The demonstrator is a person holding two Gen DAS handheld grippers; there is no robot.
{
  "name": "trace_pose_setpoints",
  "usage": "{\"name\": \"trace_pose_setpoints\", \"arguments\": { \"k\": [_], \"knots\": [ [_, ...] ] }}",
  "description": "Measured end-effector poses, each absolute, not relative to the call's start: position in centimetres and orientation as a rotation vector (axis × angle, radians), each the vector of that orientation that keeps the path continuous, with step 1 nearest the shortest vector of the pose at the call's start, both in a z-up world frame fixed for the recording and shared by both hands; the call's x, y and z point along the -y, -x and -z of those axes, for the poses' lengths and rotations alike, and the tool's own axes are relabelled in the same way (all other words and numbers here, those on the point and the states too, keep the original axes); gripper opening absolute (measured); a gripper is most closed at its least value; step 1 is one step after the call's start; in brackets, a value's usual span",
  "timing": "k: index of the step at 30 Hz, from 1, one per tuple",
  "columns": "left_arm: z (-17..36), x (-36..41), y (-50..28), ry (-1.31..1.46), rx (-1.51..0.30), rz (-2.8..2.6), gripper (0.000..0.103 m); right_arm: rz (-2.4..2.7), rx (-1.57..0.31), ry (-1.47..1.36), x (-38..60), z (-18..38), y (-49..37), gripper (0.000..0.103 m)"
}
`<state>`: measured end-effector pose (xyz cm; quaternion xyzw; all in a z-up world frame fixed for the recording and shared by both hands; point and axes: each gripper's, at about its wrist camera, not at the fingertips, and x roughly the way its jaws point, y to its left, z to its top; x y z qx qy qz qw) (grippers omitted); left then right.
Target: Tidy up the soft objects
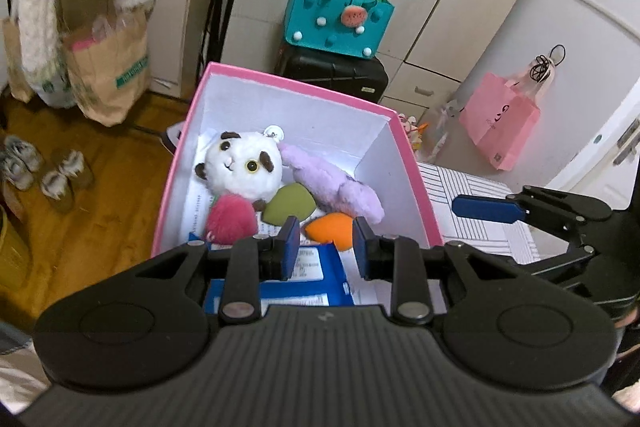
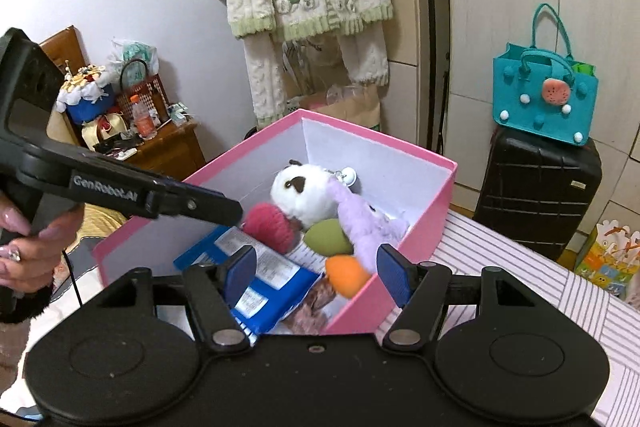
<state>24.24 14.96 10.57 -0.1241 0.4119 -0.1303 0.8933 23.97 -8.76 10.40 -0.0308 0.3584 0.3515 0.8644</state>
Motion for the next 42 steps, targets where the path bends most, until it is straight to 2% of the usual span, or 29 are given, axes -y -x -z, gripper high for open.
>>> {"name": "trace_pose_setpoints", "arguments": {
  "k": [6, 10, 19, 27, 29, 31, 35, 37, 42],
  "knots": [
    [-13.9, -13.5, -21.0, 0.185, -0.854, 0.297, 0.031, -0.731, -0.721, 0.07, 9.6, -12.6, -21.5, 0.071],
    [-15.8, -12.5, -19.5, 0.215, -0.885, 0.345, 0.041, -0.675, -0.673, 0.106, 10.6, -14.2, -20.0, 0.072],
    [-17.2, -10.4, -14.7, 0.105, -0.8, 0.309, 0.052, -0.565, -0.637, 0.101, 14.3, -14.6, -16.0, 0.074],
    [-16.7, -7.5, -10.6, -0.059, -0.711, 0.263, 0.072, -0.529, -0.581, 0.123, 15.9, -15.3, -11.3, 0.079],
    [-16.6, -7.1, -10.1, -0.063, -0.72, 0.268, 0.081, -0.522, -0.571, 0.127, 16.0, -15.5, -10.4, 0.081],
    [-16.7, -6.9, -9.7, -0.064, -0.719, 0.261, 0.084, -0.512, -0.565, 0.124, 16.2, -15.5, -9.6, 0.083],
    [-16.5, -6.4, -9.2, -0.082, -0.726, 0.228, 0.1, -0.482, -0.58, 0.106, 16.8, -15.7, -8.4, 0.093],
    [-16.4, -6.2, -9.3, -0.086, -0.742, 0.214, 0.1, -0.452, -0.605, 0.094, 17.0, -15.7, -8.1, 0.102],
    [-16.1, -5.7, -9.1, -0.077, -0.782, 0.168, 0.102, -0.333, -0.703, 0.1, 17.0, -15.6, -8.3, 0.103]
  ]
}}
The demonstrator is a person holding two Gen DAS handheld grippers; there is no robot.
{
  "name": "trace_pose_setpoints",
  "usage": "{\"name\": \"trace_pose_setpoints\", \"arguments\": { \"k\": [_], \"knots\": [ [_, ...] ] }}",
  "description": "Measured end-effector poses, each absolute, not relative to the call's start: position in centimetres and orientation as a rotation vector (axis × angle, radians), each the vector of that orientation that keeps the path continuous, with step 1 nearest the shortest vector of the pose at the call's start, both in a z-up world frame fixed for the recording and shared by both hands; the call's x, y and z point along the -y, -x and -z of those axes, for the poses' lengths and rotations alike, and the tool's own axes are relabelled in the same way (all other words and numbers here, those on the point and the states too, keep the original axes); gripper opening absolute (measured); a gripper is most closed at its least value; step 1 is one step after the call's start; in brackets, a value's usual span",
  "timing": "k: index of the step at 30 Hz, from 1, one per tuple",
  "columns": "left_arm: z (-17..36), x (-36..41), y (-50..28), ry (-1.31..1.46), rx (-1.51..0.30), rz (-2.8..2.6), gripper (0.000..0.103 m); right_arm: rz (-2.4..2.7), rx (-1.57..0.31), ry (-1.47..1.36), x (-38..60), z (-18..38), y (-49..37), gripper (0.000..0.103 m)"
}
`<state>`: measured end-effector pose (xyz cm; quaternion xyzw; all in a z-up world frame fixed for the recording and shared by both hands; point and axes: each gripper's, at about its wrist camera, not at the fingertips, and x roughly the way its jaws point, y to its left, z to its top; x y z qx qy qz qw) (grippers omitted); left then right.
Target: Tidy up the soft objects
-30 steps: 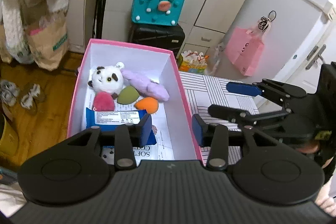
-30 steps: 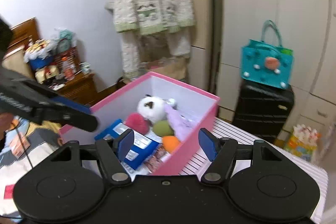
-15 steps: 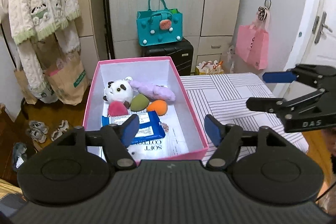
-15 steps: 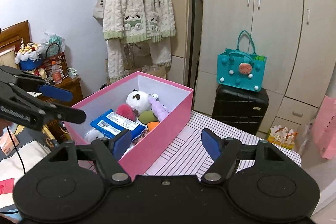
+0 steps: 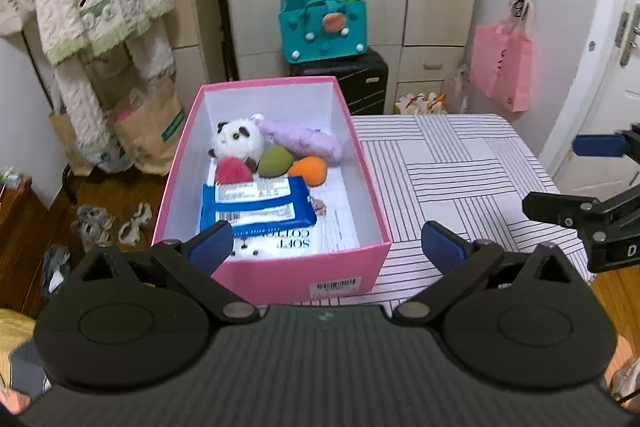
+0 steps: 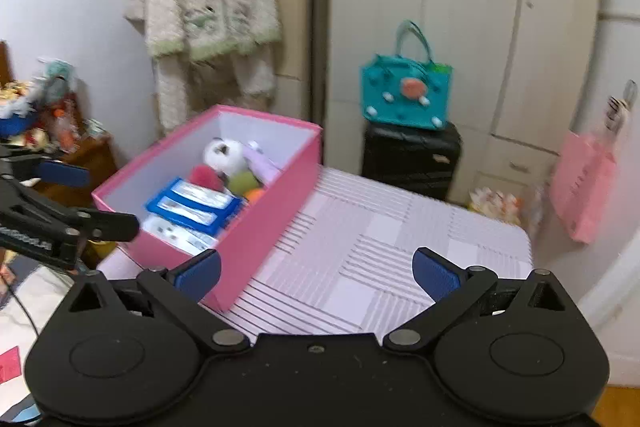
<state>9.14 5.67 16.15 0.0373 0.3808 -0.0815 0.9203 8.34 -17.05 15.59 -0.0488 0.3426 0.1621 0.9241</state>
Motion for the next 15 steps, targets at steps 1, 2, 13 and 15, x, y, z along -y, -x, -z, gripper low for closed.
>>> {"name": "trace_pose_setpoints", "arguments": {
  "k": [1, 2, 13, 15],
  "knots": [
    [-16.1, -5.6, -9.0, -0.075, -0.783, 0.165, 0.102, -0.326, -0.705, 0.097, 17.2, -15.5, -8.2, 0.103],
    [-16.0, -5.5, -9.0, -0.072, -0.783, 0.169, 0.102, -0.319, -0.707, 0.09, 17.4, -15.4, -8.2, 0.103],
    [-13.9, -5.1, -9.0, -0.024, -0.818, 0.187, 0.103, -0.283, -0.717, 0.056, 18.6, -14.7, -6.2, 0.103],
    [-14.2, -5.0, -8.5, -0.026, -0.79, 0.18, 0.103, -0.29, -0.707, 0.096, 18.4, -14.6, -5.8, 0.103]
  ]
}}
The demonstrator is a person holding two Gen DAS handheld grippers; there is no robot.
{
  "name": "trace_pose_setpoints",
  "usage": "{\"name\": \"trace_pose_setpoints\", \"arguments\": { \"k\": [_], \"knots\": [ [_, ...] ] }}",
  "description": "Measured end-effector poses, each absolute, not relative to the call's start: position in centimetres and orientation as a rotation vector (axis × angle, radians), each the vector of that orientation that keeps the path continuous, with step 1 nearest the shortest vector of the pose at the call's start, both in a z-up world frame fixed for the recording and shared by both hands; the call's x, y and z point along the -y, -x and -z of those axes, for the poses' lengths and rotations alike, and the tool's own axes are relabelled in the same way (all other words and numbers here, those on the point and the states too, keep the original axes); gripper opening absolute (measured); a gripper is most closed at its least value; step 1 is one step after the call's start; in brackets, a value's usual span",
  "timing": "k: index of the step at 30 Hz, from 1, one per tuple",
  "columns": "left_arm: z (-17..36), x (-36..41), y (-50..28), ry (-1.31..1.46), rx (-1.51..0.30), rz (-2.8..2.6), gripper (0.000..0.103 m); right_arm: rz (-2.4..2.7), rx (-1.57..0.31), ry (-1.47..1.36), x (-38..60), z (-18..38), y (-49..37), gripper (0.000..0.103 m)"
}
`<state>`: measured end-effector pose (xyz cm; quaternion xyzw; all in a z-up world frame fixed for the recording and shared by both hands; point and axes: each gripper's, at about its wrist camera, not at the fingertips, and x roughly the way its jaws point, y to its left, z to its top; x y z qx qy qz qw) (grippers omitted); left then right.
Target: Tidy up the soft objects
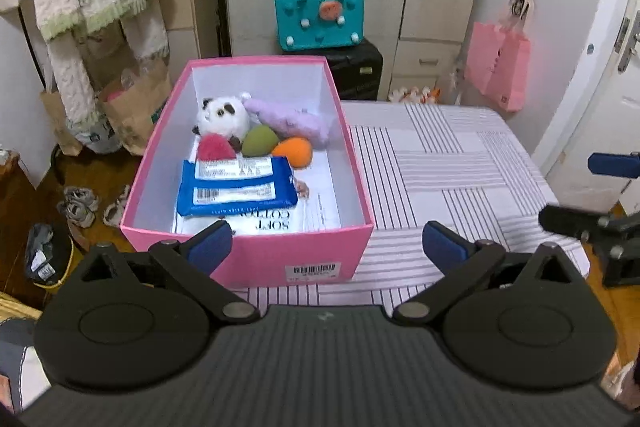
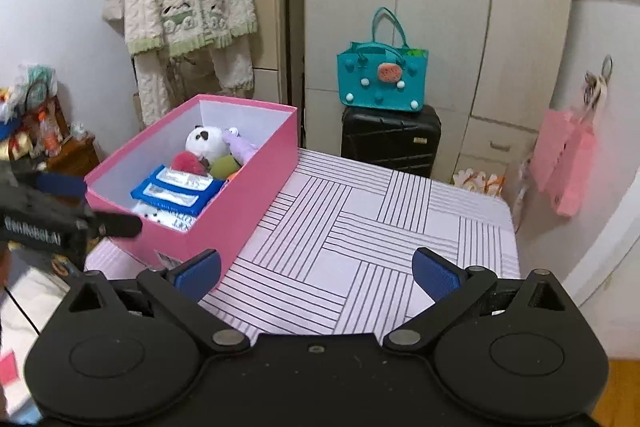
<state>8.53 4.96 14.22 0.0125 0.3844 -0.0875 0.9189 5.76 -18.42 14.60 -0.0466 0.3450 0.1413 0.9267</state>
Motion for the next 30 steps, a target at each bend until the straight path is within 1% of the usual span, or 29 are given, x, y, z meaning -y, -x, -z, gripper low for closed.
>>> {"name": "trace_pose_setpoints", "arguments": {
  "k": [9, 20, 30],
  "knots": [
    [-14.7, -4.3, -7.3, -0.028, -0.761, 0.175, 0.103, -0.085, -0.647, 0.073, 19.0, -14.9, -5.0, 0.103],
    [-14.3, -4.5, -7.6, 0.003, -0.78, 0.123, 0.103, -0.081, -0.777, 0.008, 17.9, -14.1, -5.7, 0.103],
    [-13.6, -3.9, -8.0, -0.051, -0.779, 0.107, 0.103, -0.063, -0.796, 0.025, 16.5, -13.4, -5.8, 0.103]
  ]
}}
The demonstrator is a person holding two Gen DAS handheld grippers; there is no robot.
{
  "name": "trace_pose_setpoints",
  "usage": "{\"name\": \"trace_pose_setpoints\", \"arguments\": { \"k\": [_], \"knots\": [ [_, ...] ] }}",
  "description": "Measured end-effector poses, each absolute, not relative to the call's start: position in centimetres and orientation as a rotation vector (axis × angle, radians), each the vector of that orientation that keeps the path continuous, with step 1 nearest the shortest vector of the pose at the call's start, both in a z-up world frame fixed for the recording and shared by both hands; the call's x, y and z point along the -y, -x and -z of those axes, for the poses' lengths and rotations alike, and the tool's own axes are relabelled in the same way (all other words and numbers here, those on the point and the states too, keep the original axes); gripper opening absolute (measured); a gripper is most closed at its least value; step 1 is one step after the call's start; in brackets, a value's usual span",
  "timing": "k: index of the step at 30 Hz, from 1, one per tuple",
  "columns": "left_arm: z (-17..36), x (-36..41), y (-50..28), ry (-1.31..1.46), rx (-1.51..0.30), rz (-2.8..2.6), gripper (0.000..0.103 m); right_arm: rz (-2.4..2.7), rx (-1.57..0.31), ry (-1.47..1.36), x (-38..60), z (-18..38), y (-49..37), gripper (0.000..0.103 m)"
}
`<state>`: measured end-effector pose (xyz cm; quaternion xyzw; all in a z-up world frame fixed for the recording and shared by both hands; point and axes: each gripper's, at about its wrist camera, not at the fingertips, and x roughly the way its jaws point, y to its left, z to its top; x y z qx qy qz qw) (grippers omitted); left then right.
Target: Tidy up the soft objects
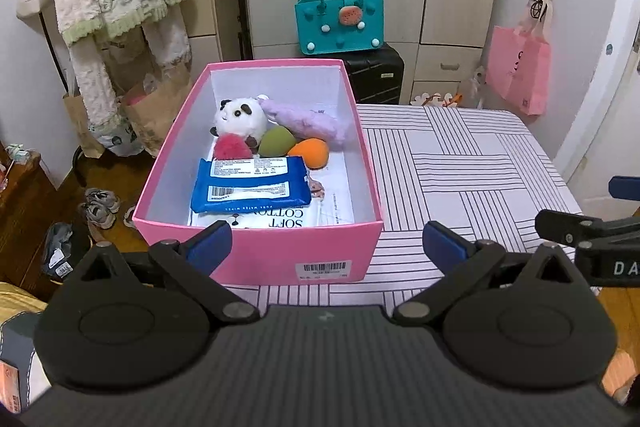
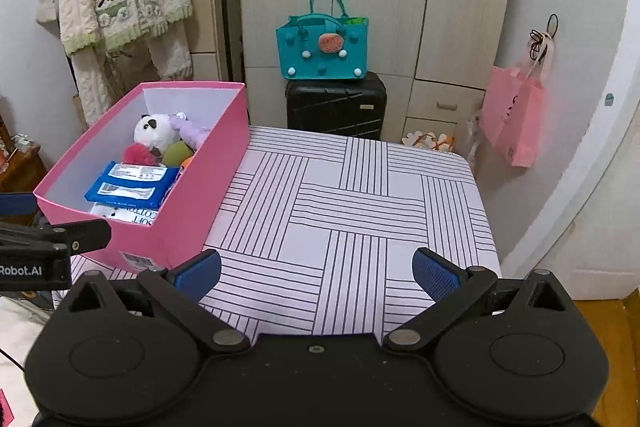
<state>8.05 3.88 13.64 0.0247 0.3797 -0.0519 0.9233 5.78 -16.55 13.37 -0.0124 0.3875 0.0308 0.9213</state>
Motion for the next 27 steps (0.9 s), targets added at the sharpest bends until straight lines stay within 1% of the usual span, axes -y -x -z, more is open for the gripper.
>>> {"name": "trace_pose_setpoints", "arguments": {
  "k": [6, 13, 27],
  "knots": [
    [-13.5, -3.7, -8.0, -0.058, -0.781, 0.095, 0.103, -0.027, -0.791, 0.03, 16.7, -12.9, -6.0, 0.103],
    [-13.0, -3.4, -8.5, -0.081, -0.832, 0.055, 0.103, -0.004, -0.809, 0.015, 17.5, -12.3, -6.4, 0.103],
    [-13.2, -3.2, -7.7, -0.086, -0.79, 0.064, 0.103, 0.009, -0.793, 0.028, 17.4, -12.6, -5.4, 0.103]
  ]
}}
